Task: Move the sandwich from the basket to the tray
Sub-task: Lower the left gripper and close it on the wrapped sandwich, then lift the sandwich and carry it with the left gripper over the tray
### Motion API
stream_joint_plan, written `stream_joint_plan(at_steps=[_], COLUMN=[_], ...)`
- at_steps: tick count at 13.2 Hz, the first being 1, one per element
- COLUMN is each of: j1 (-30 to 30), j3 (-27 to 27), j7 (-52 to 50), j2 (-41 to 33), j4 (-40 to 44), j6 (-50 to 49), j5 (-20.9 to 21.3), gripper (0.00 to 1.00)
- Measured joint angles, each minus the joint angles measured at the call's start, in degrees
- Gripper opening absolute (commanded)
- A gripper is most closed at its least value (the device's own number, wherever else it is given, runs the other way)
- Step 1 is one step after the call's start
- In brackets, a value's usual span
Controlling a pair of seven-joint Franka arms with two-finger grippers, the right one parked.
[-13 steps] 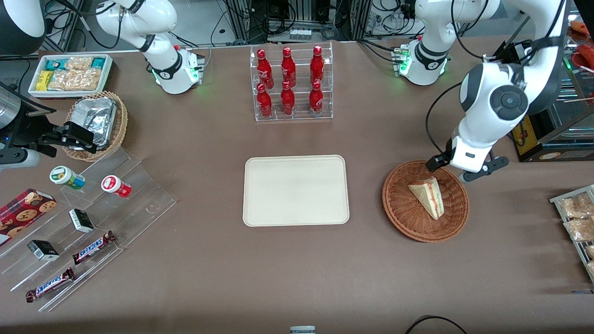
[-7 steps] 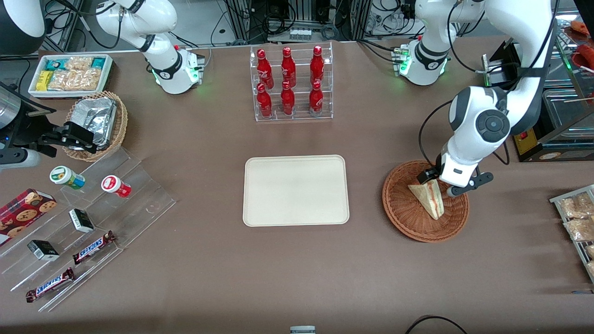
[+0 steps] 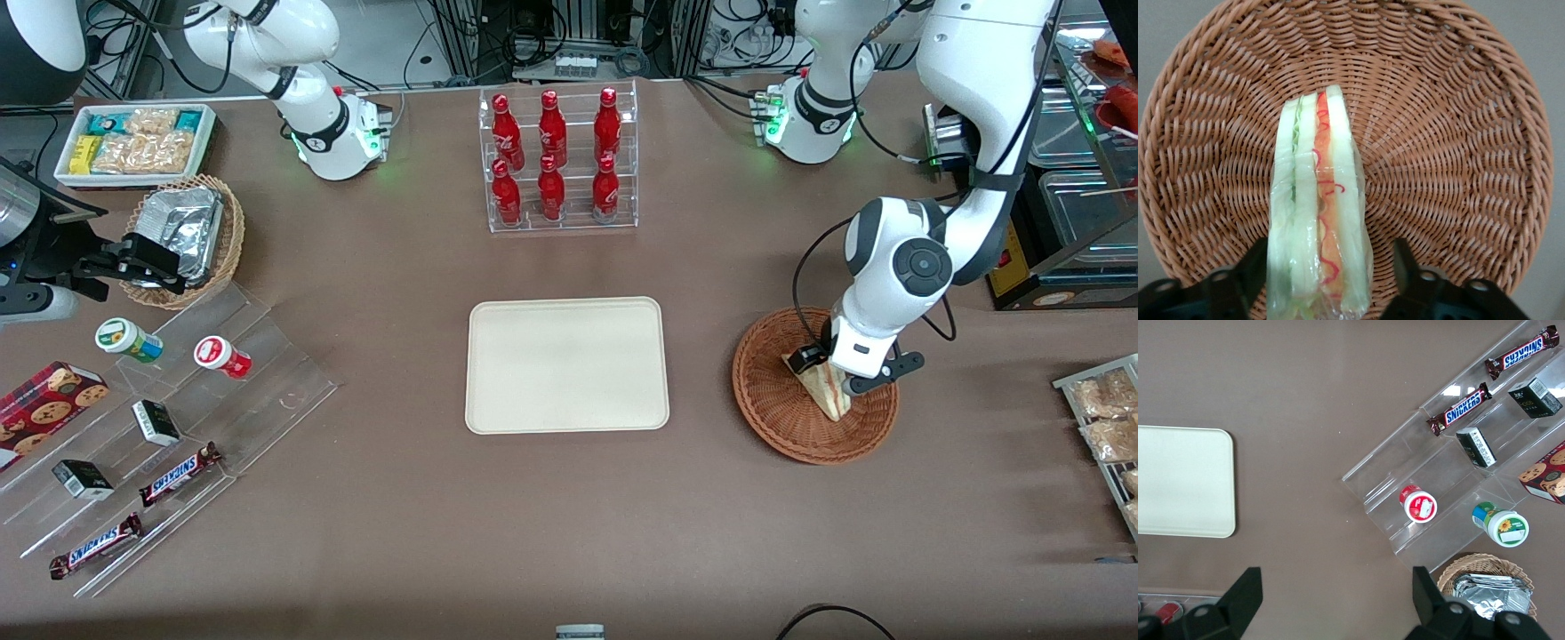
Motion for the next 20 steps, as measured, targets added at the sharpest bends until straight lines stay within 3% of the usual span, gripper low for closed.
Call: stream_joint_plan(at_steps=[4, 9, 13, 20], j1=[0.1, 0.1, 0.0, -0.4], j3=[0.0, -0.9, -7.2, -20.5], j7=[0.3, 4.4, 4.9, 4.4], j2=[-0.5, -6.6, -8.3, -5.9], j4=[0.5, 6.6, 15.0, 19.3], j6=[-1.9, -20.1, -32.6, -32.6], j5=[0.0, 0.1, 0.2, 0.1], gripper=[0.0, 0.0, 0.0, 0.0])
